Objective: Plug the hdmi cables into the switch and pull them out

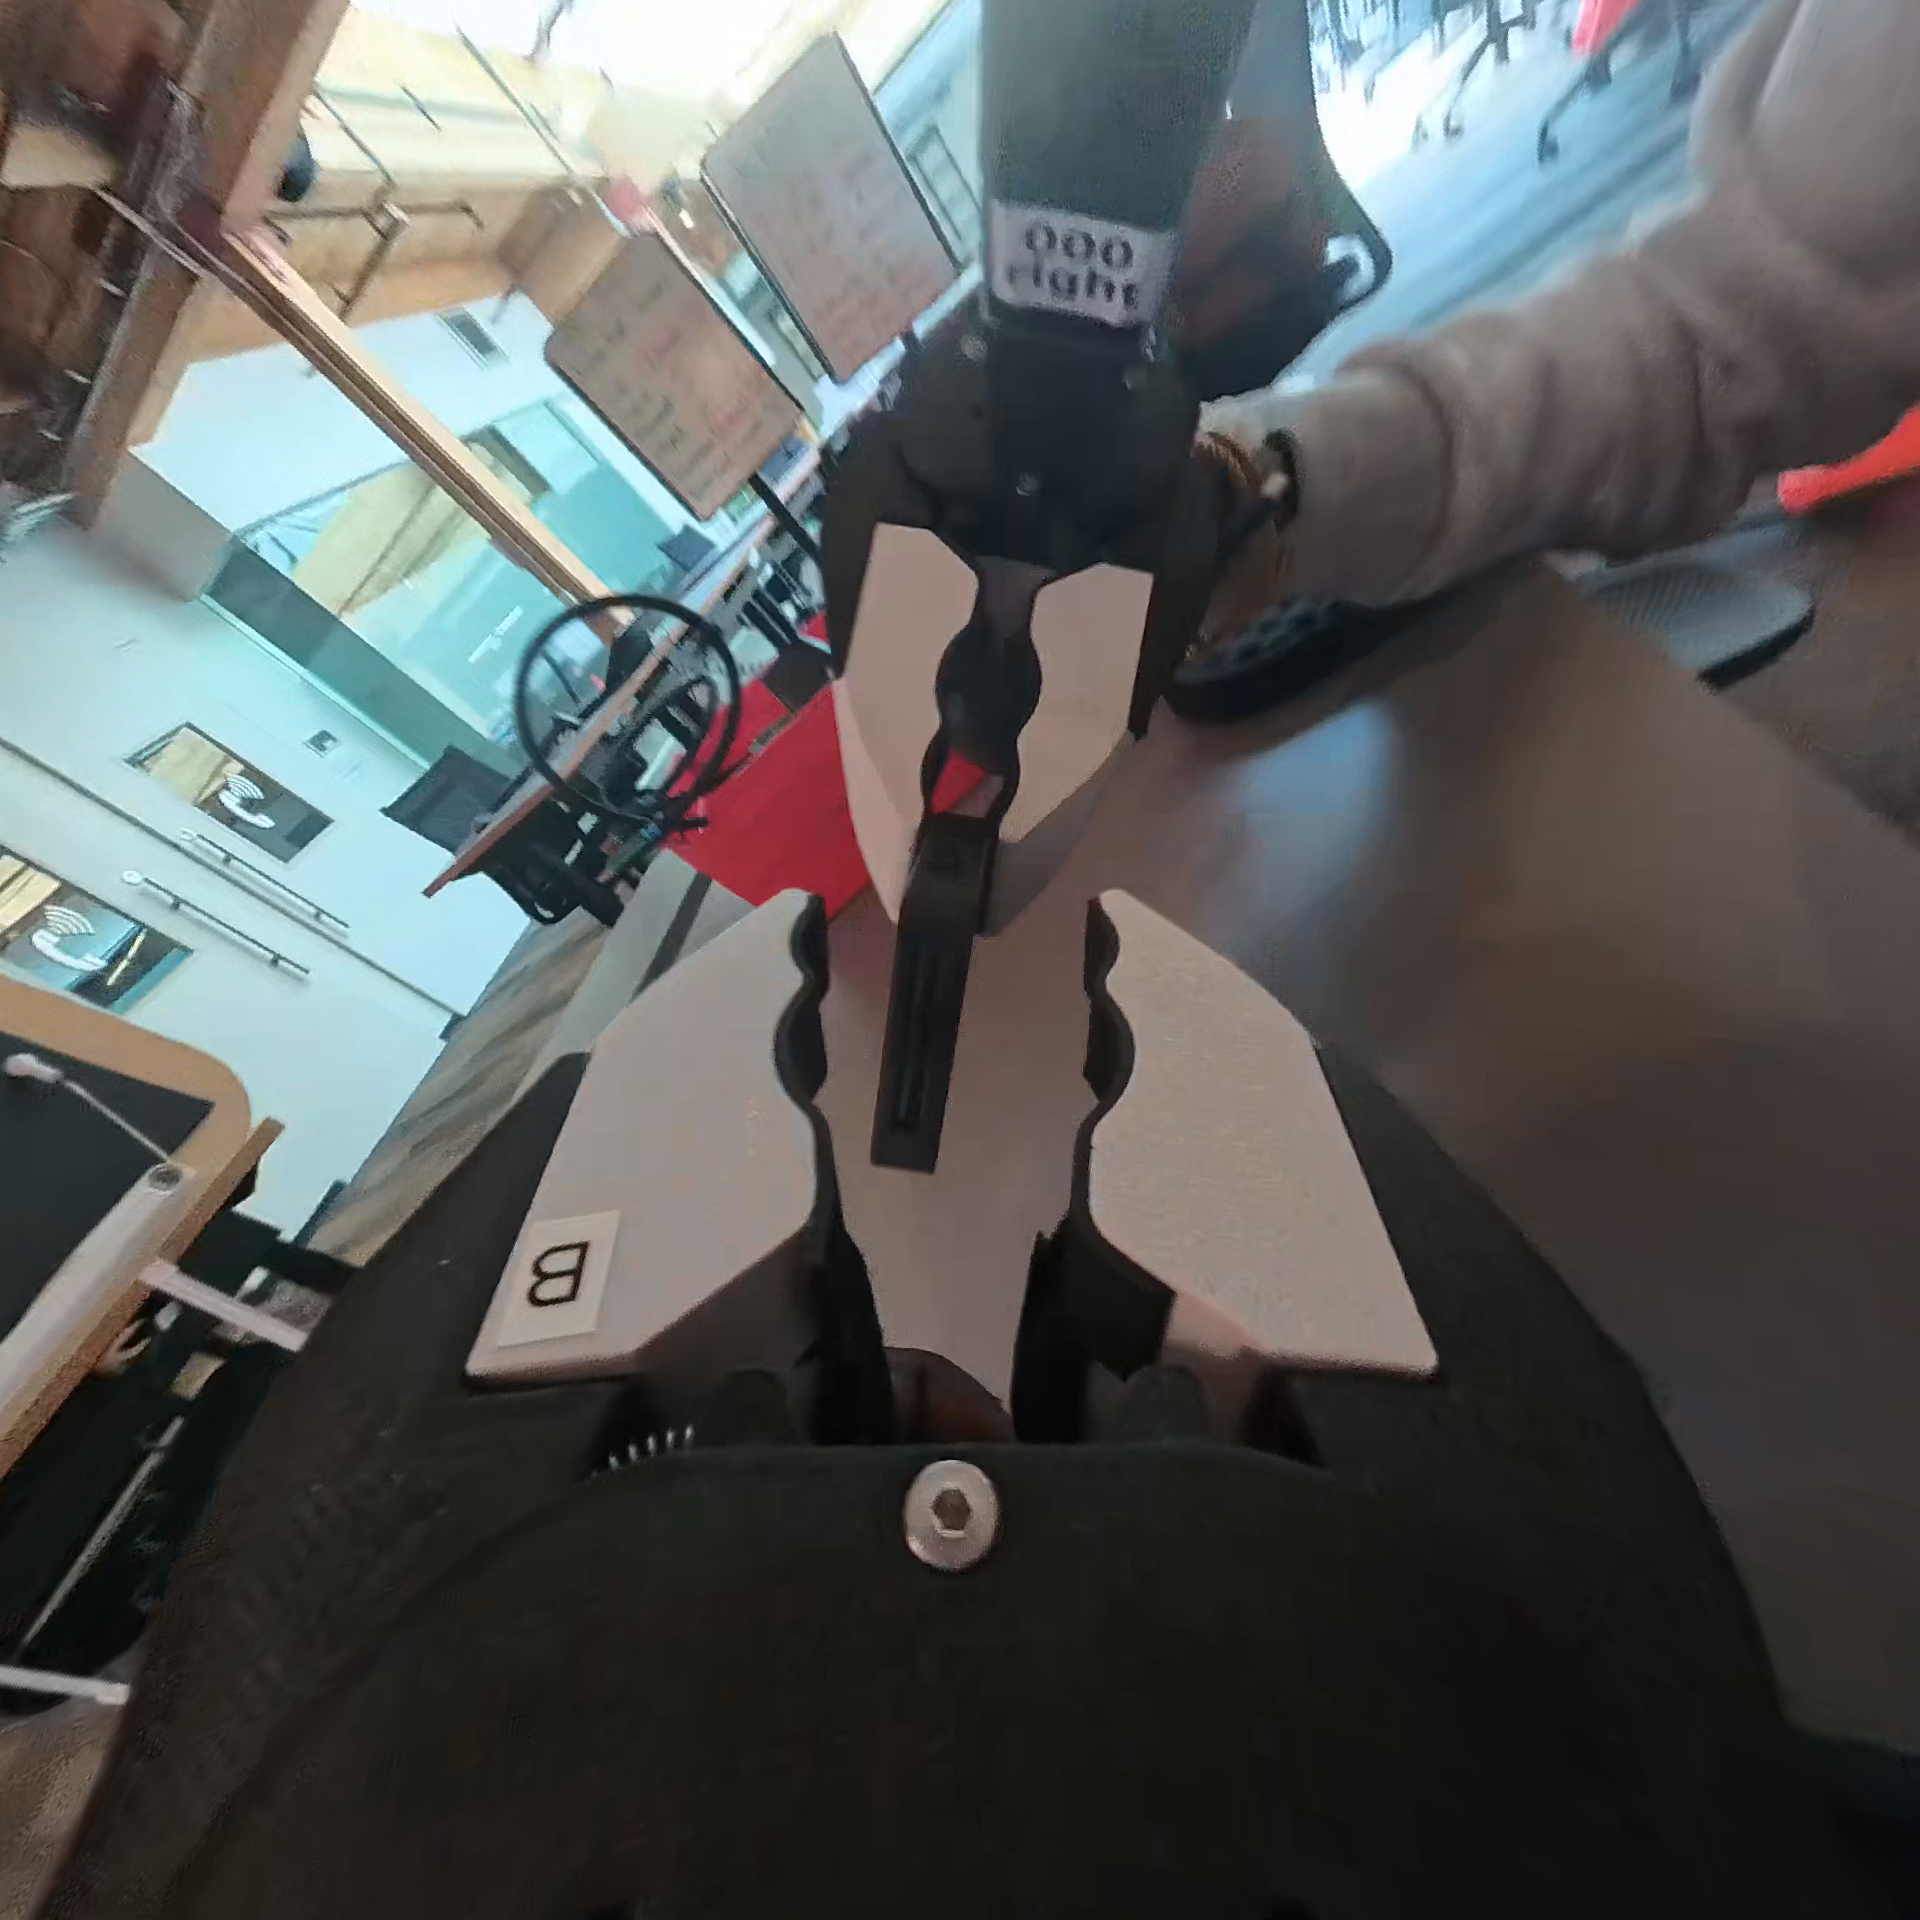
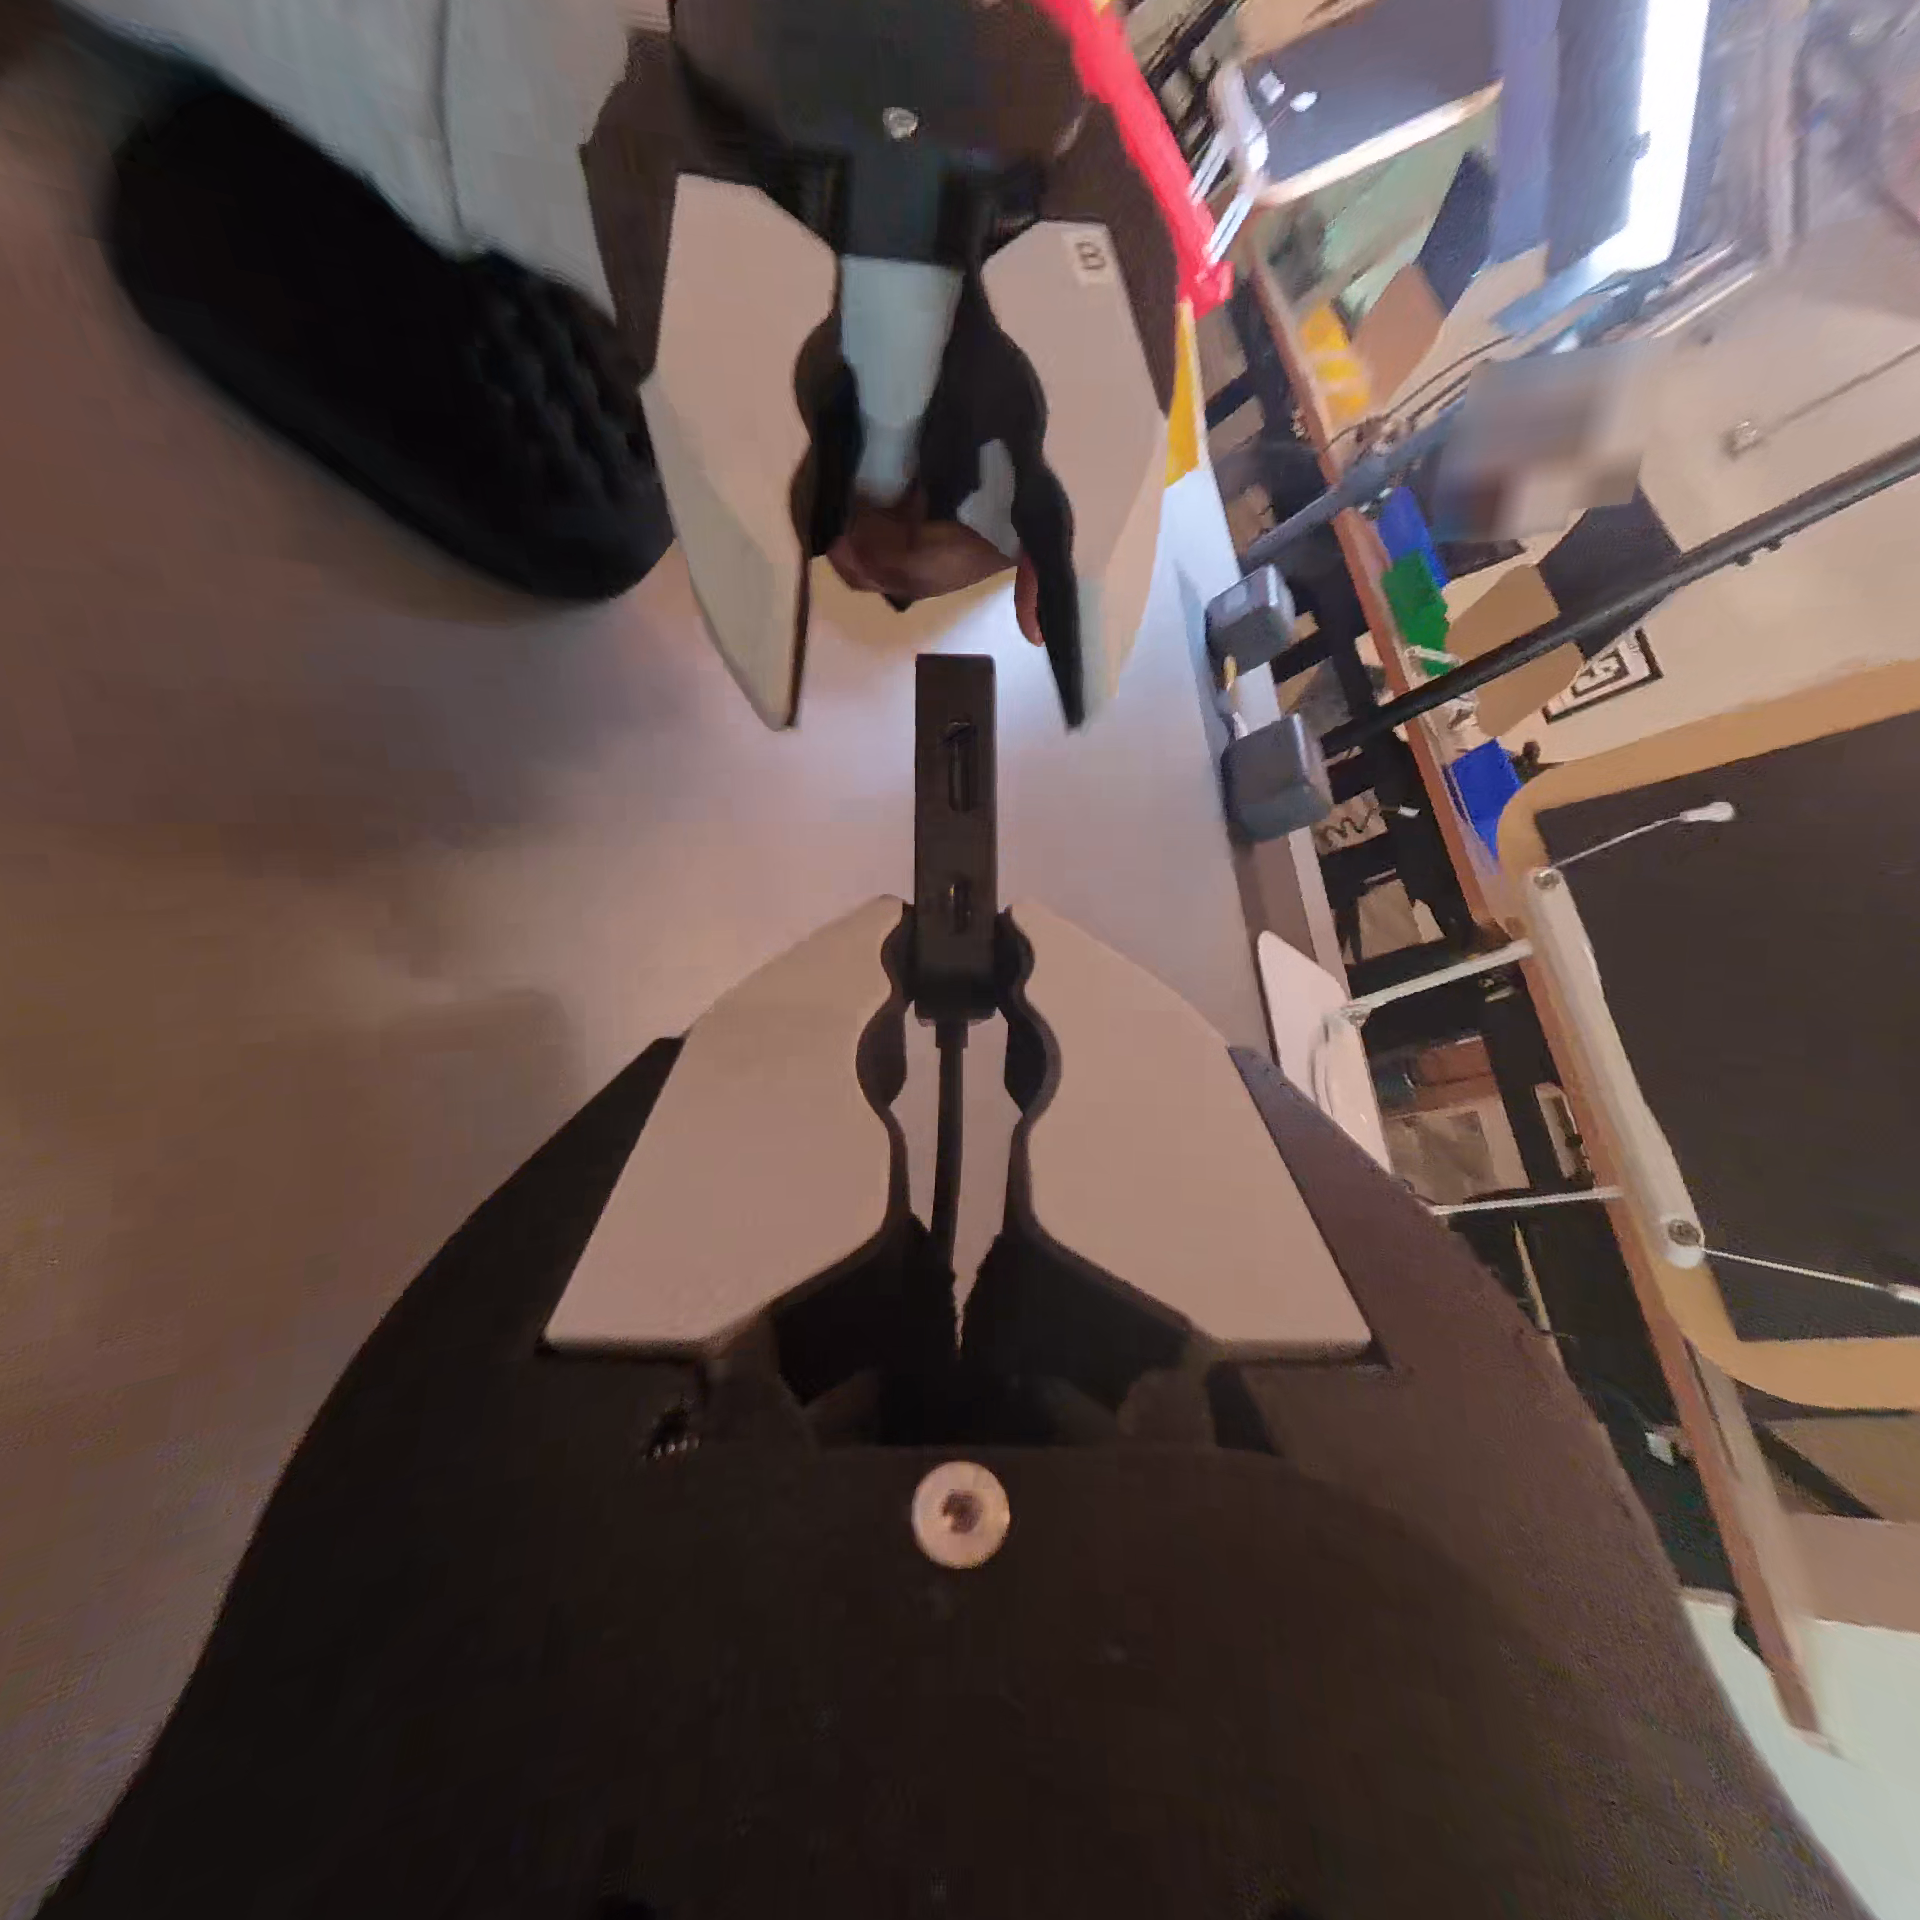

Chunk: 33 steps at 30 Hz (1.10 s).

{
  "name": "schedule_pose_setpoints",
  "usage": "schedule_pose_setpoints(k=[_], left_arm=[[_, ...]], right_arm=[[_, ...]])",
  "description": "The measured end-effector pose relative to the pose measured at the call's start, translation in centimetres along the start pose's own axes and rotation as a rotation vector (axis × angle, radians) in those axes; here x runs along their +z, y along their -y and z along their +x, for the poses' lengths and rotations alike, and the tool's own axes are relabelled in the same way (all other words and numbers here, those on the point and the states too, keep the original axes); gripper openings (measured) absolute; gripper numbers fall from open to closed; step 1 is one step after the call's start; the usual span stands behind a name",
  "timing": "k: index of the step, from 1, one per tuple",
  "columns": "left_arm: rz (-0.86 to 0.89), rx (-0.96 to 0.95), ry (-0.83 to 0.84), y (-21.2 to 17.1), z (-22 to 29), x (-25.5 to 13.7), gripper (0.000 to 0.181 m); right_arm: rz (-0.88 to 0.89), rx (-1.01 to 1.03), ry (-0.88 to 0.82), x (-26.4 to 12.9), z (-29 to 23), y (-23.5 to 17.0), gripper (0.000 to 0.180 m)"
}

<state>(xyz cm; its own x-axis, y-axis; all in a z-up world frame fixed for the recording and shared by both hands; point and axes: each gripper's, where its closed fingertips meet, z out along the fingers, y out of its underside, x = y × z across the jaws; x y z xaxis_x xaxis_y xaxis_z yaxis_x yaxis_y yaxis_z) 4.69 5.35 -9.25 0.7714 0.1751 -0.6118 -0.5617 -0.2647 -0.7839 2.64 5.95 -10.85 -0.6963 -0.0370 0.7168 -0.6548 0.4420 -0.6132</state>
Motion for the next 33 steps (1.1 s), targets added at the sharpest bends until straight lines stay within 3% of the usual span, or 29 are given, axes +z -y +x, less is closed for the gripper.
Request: schedule_pose_setpoints(k=[2, 5, 7, 9, 11, 13, 14, 17, 20, 22, 26, 33], left_arm=[[-0.094, 0.027, -0.019, -1.2, 0.7, 0.8, 0.017], [-0.123, -0.035, 0.038, -1.5, -0.3, 0.9, 0.014], [-0.071, -0.148, 0.13, -0.9, -2.3, 0.3, 0.013], [-0.01, -0.32, 0.246, -1.0, -4.8, -0.9, 0.013], [0.122, -0.559, 0.372, -1.1, -7.6, -2.5, 0.013], [0.295, -0.797, 0.459, -1.1, -9.7, -4.0, 0.013], [0.385, -0.909, 0.499, -1.1, -10.5, -4.7, 0.013], [0.553, -1.142, 0.587, -1.8, -11.5, -5.6, 0.013], [0.559, -1.189, 0.632, -2.2, -10.9, -5.1, 0.013], [0.556, -1.182, 0.638, -2.2, -10.4, -4.6, 0.012], [0.509, -1.172, 0.62, -2.5, -9.7, -3.5, 0.013], [0.452, -1.175, 0.604, -2.9, -8.4, -1.9, 0.013]], right_arm=[[-0.036, -0.034, 0.034, 0.5, -0.8, -0.3, 0.014], [-0.033, -0.029, -0.019, 0.4, 0.1, -0.4, 0.02], [0.071, 0.021, -0.206, -1.7, 3.8, 1.0, 0.025], [0.289, 0.141, -0.539, -7.3, 9.6, 2.8, 0.029], [0.619, 0.337, -0.868, -15.7, 13.7, 3.2, 0.034], [0.888, 0.439, -1.026, -21.3, 13.9, 2.6, 0.032], [0.888, 0.437, -1.042, -21.2, 13.6, 2.4, 0.033], [0.644, 0.465, -0.789, -12.3, 11.8, 2.9, 0.049], [0.344, 0.495, -0.483, -2.6, 8.2, 2.7, 0.07], [0.209, 0.506, -0.388, 0.8, 6.7, 2.0, 0.076], [0.069, 0.533, -0.343, 3.9, 5.7, 1.3, 0.077], [-0.09, 0.652, -0.287, 5.7, 4.9, -1.4, 0.082]])
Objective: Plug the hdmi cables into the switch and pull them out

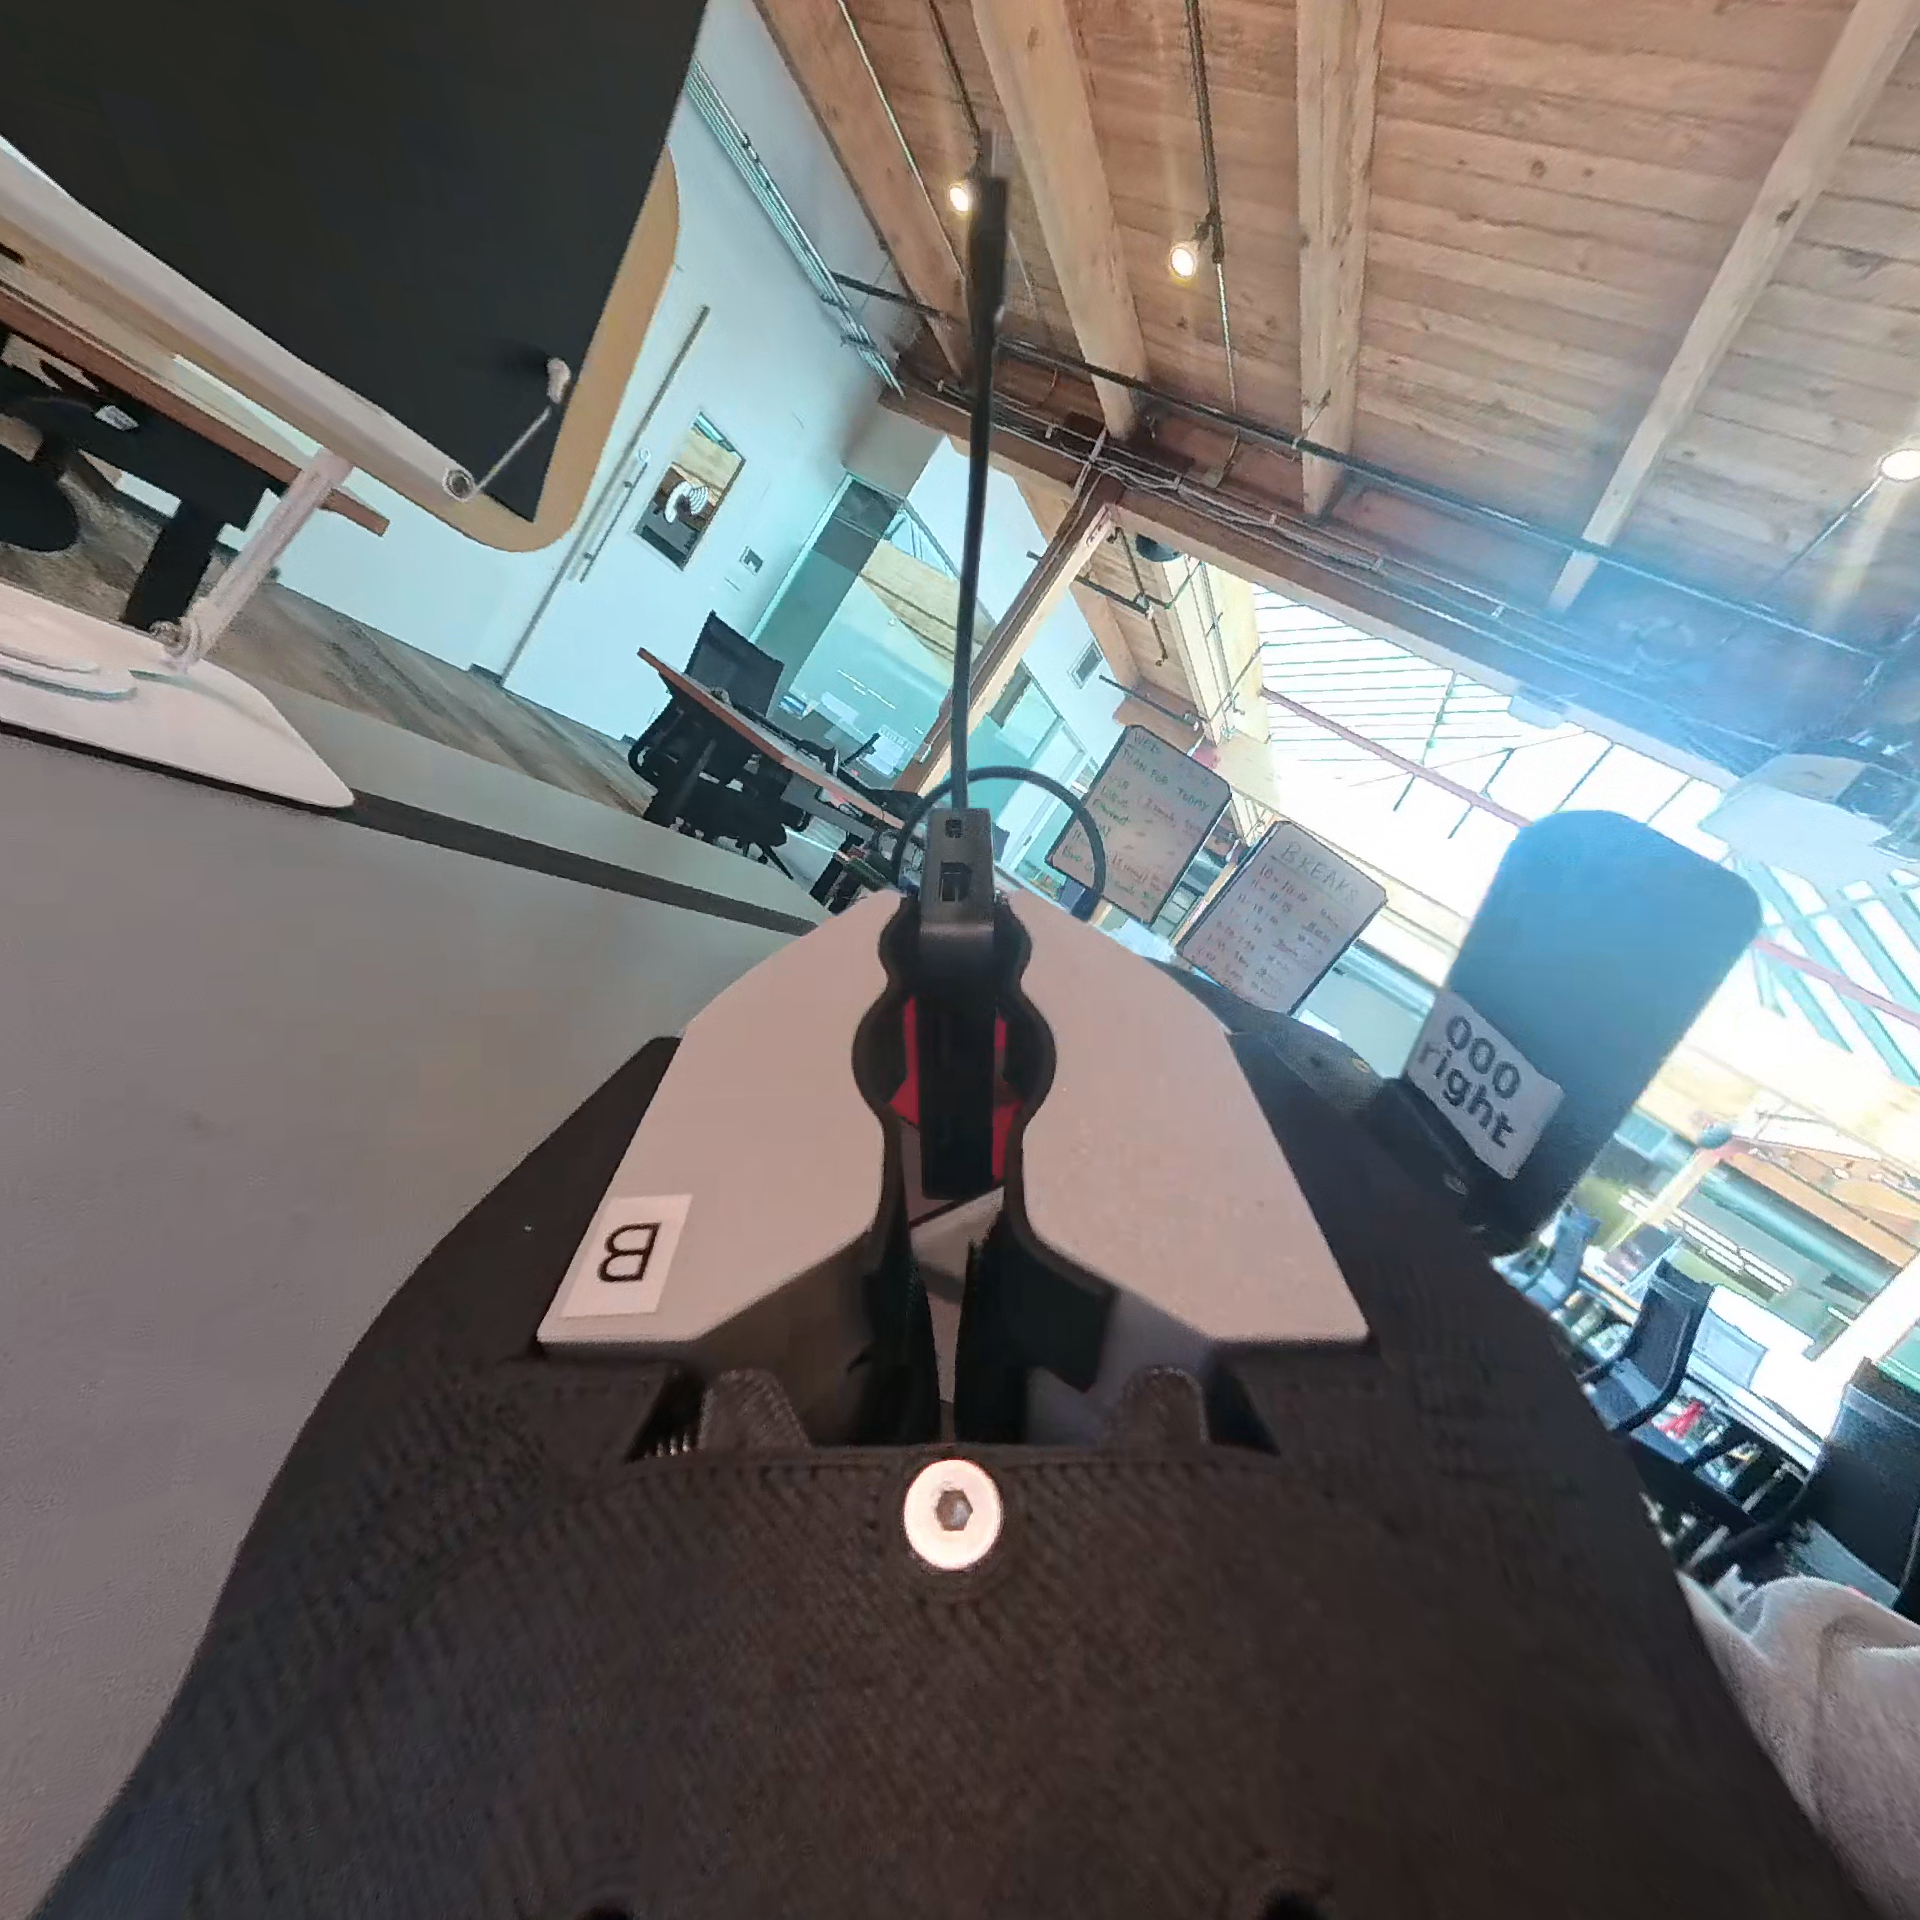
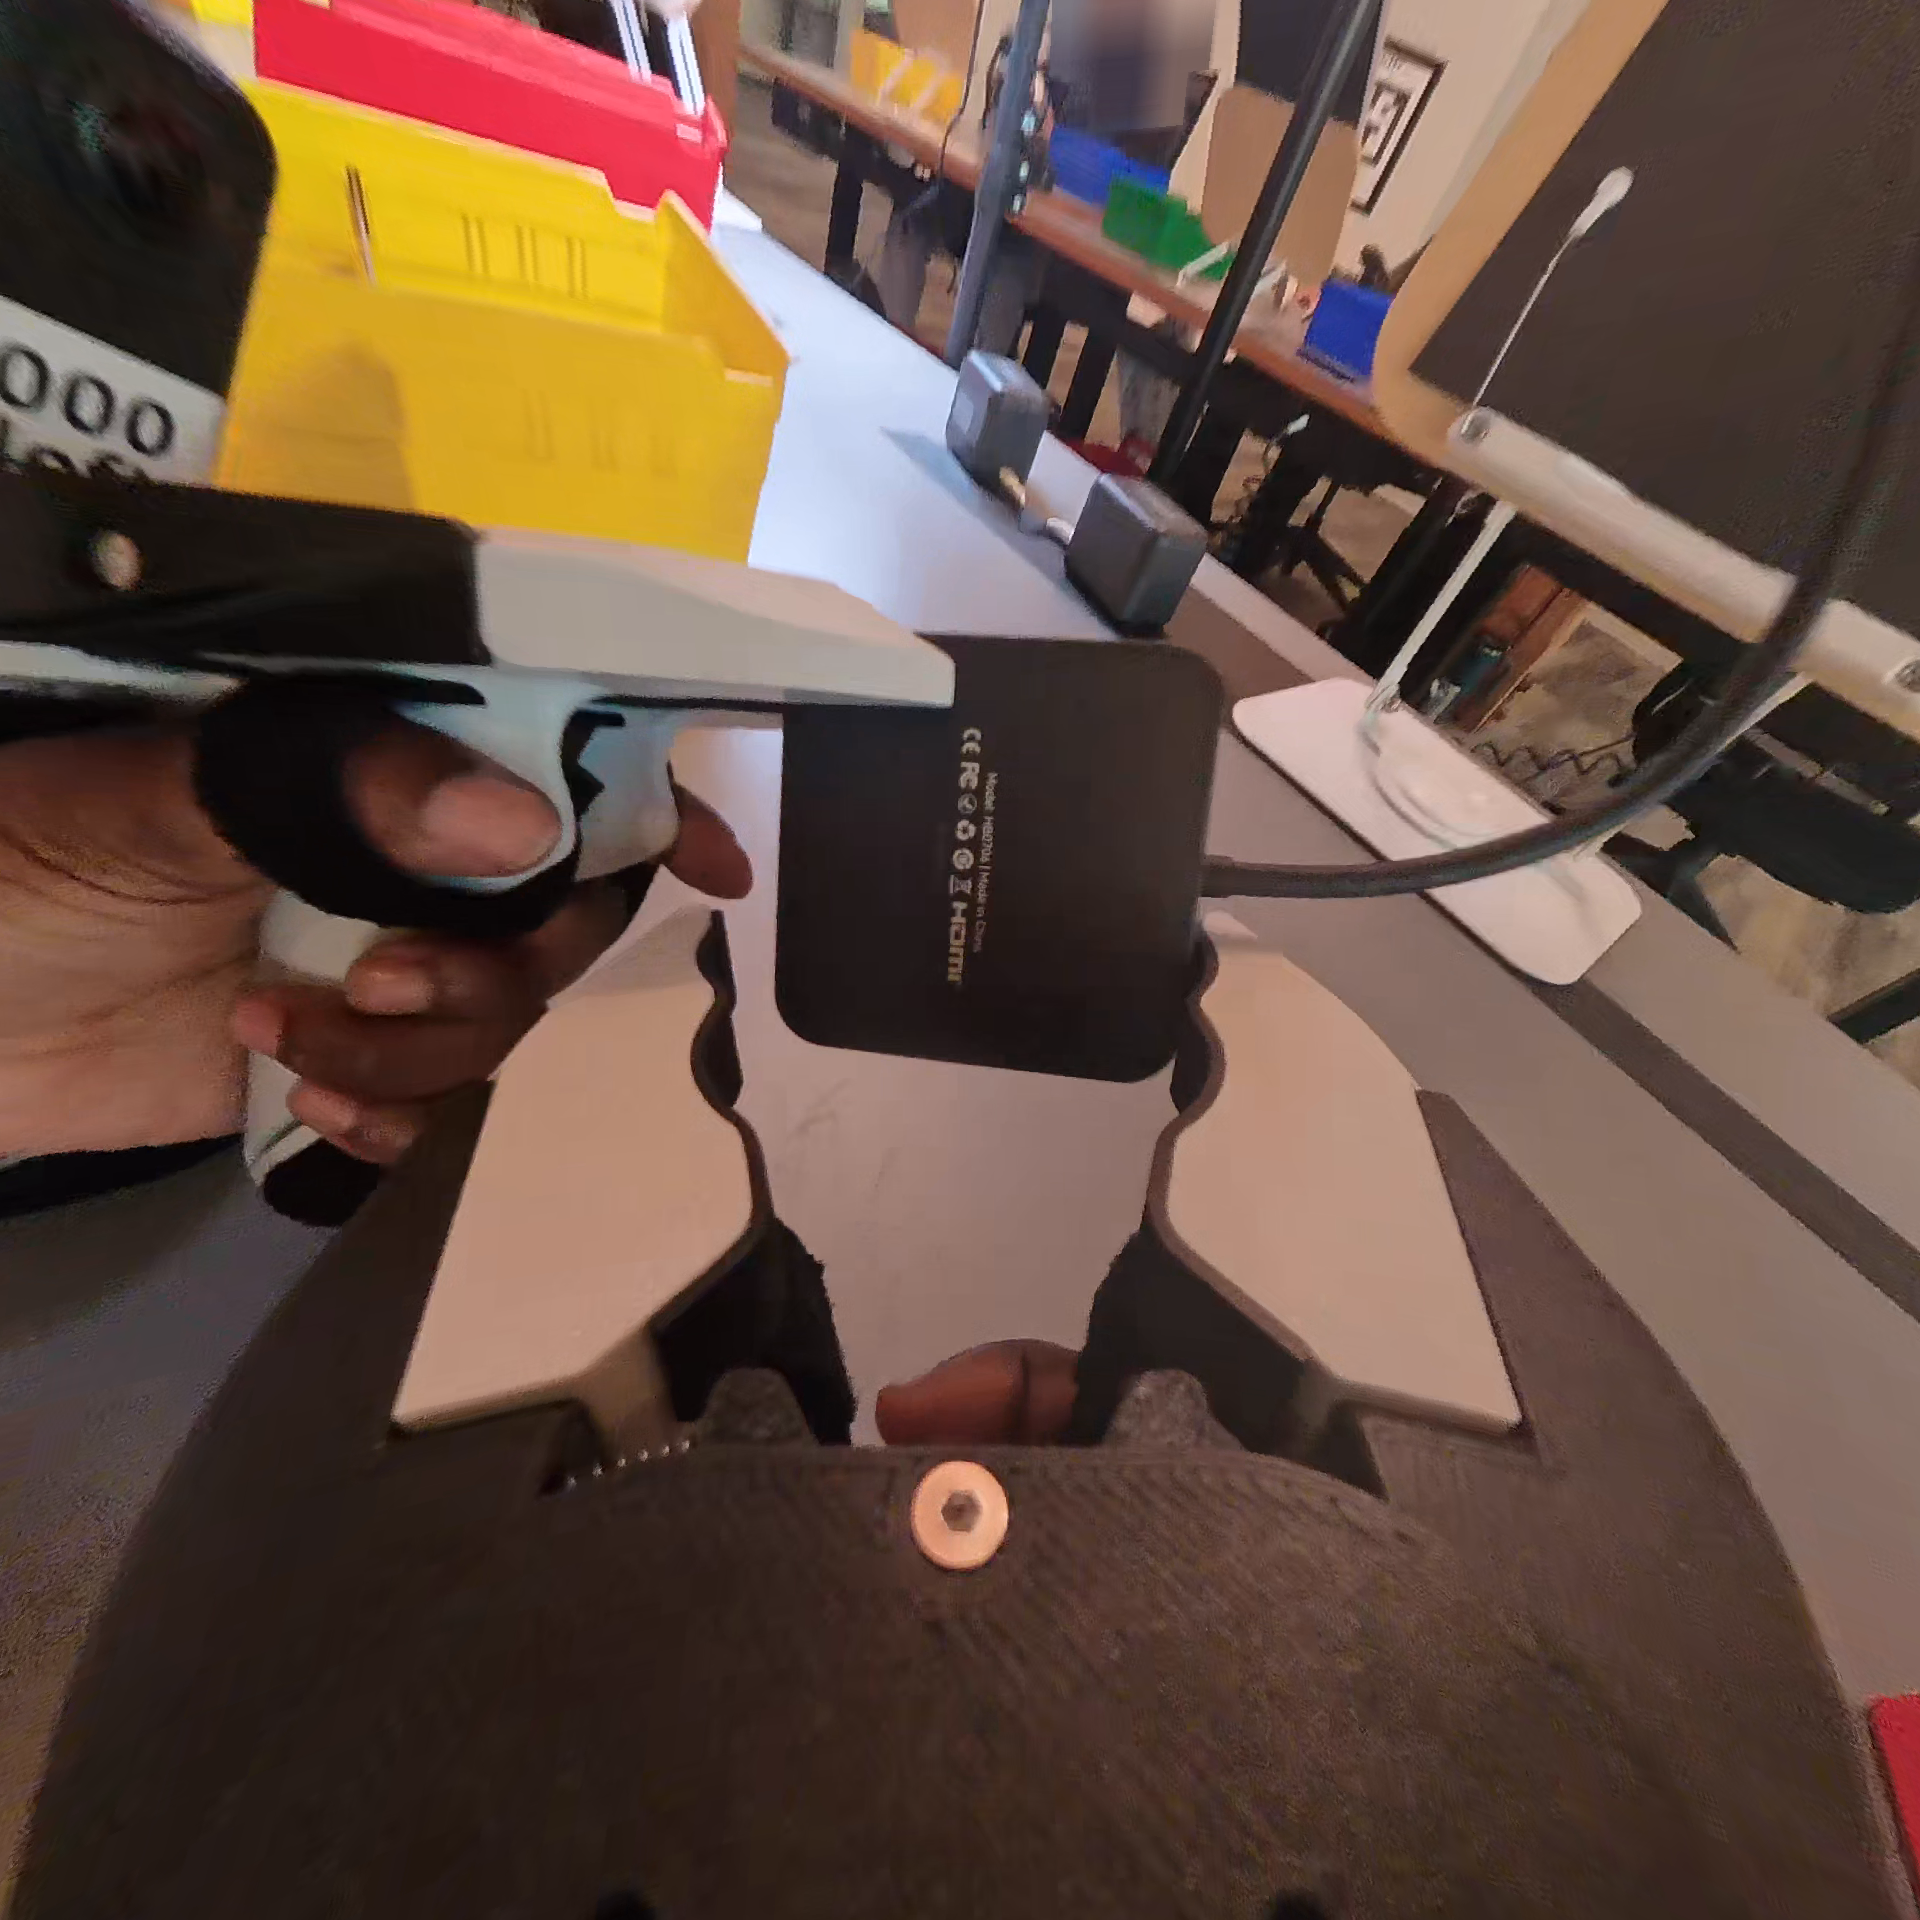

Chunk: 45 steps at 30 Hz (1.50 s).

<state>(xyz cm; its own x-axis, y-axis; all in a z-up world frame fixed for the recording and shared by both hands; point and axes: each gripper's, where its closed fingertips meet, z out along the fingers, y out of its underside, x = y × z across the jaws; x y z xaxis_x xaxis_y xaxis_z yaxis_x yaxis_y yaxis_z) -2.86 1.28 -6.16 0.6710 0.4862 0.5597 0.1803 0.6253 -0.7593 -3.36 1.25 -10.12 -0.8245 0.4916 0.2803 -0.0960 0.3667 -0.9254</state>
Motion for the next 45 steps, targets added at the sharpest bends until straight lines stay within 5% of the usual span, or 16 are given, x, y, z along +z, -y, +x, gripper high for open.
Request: schedule_pose_setpoints(k=[9, 11, 13, 18, 25, 31, 37, 45], left_arm=[[-0.073, 0.211, -0.116, -0.8, 3.1, 0.1, 0.014], [-0.112, 0.332, -0.141, -0.8, 3.7, 0.2, 0.03], [-0.098, 0.448, -0.102, -0.2, 3.6, 0.2, 0.045], [-0.019, 0.516, -0.011, 1.3, 2.4, 0.1, 0.047], [-0.12, 0.637, -0.031, 2.0, 3.4, -1.1, 0.048], [-0.274, 0.818, 0.053, 7.8, 3.1, -9.6, 0.049], [-0.548, 0.895, 0.489, 14.8, -3.7, -22.7, 0.056], [-0.931, 0.547, 0.868, 15.8, -14.6, -33.8, 0.045]], right_arm=[[0.034, -0.22, -0.06, -1.8, 1.0, 0.8, 0.073], [0.021, -0.238, 0.002, -3.0, 1.1, 1.0, 0.073], [-0.046, -0.225, 0.07, -4.2, 1.8, 0.3, 0.073], [-0.273, -0.132, 0.298, -7.0, 2.5, -4.1, 0.073], [-0.586, -0.165, 0.575, -8.9, -1.1, -11.1, 0.073], [-0.695, -0.174, 0.663, -9.9, -2.3, -13.4, 0.073], [-0.723, -0.147, 0.684, -10.3, -2.6, -14.2, 0.073], [-0.469, -0.098, 0.605, -9.8, -0.8, -9.1, 0.083]])
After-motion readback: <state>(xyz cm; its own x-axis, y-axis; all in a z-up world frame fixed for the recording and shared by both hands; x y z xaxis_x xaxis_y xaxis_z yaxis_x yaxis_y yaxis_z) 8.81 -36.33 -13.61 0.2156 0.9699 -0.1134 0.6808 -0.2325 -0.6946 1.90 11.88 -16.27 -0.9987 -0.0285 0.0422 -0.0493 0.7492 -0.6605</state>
